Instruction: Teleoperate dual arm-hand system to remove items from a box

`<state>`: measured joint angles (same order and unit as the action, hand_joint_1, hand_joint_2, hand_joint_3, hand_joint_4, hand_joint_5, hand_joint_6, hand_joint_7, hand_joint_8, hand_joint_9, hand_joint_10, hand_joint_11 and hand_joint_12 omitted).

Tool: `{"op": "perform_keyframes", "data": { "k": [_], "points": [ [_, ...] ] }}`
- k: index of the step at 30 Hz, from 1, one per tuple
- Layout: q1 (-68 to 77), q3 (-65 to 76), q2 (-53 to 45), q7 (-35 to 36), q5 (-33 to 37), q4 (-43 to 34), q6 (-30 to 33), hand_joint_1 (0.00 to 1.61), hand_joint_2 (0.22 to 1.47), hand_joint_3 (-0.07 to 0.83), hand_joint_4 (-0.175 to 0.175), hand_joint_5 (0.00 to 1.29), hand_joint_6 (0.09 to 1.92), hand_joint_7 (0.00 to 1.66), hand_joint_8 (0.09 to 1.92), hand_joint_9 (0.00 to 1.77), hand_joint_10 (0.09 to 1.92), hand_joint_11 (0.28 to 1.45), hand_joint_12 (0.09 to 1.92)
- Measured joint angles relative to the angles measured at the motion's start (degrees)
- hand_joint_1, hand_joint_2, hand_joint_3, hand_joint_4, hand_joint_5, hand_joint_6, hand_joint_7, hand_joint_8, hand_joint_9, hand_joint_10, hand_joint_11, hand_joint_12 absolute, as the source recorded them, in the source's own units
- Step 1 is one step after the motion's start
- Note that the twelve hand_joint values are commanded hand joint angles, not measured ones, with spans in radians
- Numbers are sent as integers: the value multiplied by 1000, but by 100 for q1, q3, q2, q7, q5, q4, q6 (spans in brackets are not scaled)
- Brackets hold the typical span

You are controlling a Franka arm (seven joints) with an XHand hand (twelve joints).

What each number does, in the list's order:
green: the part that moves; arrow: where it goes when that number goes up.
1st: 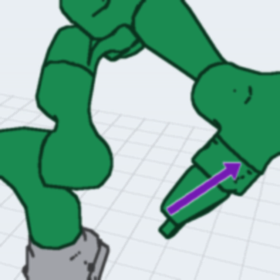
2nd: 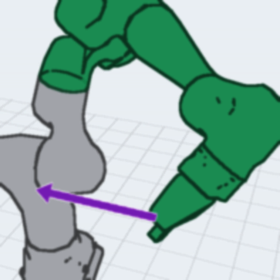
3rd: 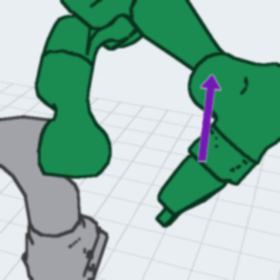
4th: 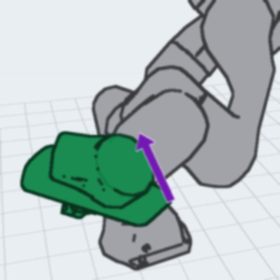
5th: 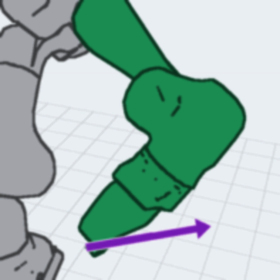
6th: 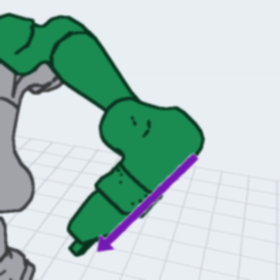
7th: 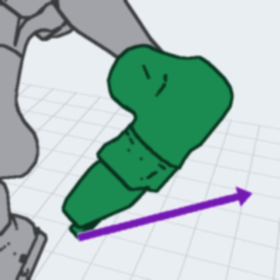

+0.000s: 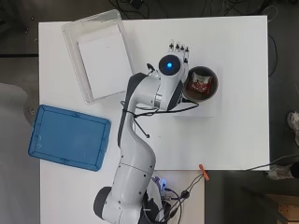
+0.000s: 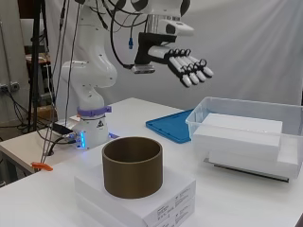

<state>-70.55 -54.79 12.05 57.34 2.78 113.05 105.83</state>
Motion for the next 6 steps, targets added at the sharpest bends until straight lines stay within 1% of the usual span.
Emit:
{"op": "perform_keyframes", "data": {
  "k": [3,6],
  "points": [
    [682,478,543,230,464,-100,-201,1,847,4,19,206,87,349,87,457,87,528,87],
    [1394,1098,1135,528,897,-151,-456,26,863,3,27,225,87,395,87,512,87,558,87]
  ]
}}
